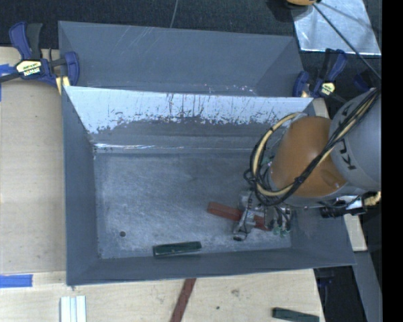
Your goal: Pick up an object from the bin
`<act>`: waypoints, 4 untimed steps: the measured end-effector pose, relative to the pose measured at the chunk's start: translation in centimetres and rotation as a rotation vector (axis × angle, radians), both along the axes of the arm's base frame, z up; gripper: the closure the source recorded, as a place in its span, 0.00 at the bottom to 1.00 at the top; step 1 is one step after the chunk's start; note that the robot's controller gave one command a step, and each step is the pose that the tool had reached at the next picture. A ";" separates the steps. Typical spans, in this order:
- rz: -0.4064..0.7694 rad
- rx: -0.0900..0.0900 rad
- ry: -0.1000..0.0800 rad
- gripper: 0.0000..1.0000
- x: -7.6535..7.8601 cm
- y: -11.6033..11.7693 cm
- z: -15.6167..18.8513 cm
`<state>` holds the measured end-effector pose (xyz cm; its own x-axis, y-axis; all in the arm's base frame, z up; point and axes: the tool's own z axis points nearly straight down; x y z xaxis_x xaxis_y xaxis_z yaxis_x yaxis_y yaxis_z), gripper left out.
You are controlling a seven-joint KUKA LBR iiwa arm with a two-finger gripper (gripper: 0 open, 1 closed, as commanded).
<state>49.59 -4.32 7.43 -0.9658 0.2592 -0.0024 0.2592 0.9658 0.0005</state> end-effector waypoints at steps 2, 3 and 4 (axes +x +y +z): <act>0.001 0.000 -0.001 1.00 0.0 0.0 3.7; 0.001 0.000 -0.002 1.00 0.1 0.0 4.6; 0.001 0.000 -0.001 1.00 0.1 0.0 5.5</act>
Offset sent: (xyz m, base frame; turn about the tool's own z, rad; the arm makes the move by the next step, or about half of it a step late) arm 0.0000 0.0000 0.0598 0.0000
